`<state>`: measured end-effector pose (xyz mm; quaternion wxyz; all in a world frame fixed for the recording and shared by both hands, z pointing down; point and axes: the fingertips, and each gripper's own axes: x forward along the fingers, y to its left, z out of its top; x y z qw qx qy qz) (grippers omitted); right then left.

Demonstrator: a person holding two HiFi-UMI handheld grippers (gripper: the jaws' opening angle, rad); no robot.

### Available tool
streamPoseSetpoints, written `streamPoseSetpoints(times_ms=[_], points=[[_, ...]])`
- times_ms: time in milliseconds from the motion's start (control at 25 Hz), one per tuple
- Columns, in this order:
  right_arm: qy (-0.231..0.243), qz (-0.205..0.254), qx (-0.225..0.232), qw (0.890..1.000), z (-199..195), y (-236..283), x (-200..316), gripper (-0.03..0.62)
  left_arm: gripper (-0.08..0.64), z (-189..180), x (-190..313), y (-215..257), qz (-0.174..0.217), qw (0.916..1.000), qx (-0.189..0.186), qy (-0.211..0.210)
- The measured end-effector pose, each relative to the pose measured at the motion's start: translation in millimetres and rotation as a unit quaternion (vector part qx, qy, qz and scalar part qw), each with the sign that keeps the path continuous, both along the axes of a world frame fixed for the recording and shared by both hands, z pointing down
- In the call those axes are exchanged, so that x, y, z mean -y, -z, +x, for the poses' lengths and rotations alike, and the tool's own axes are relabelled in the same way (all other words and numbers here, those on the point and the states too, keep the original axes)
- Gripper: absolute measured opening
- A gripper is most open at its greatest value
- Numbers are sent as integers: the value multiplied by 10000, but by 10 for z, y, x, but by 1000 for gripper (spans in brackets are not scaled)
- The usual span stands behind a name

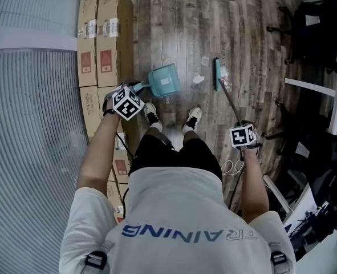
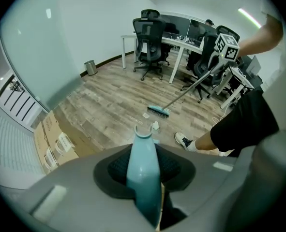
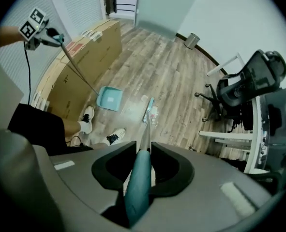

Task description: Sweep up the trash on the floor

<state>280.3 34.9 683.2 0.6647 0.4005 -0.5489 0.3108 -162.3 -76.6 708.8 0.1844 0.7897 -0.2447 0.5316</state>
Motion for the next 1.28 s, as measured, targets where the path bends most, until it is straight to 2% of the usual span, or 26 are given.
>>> streamPoseSetpoints(times_ms=[160, 440, 640, 800, 920, 1080, 1280], points=[[352, -346, -22, 9988, -216, -296, -198, 110, 100, 22, -29, -26, -76, 9999, -121, 53], [397, -346, 117, 9985, -632, -328, -244, 109, 100, 48, -11, -37, -141, 9998, -125, 47], [682, -374, 656, 9948, -1129, -303, -228, 109, 100, 71, -17, -48, -179, 9997, -171, 91], [1030, -492, 1271, 9853, -1575, -294, -299, 109, 100, 76, -25, -44, -169, 9996, -197, 142], [1215, -608, 1476, 9797, -1778, -266, -376, 109, 100, 93, -33, -35, -169, 9995, -232, 161], [1195, -615, 1530, 9790, -1770, -243, -394, 109, 100, 91, -35, -41, -178, 9993, -245, 203], [599, -453, 1438, 9867, -1287, -108, -122, 110, 100, 84, -24, -50, -177, 9992, -269, 229]])
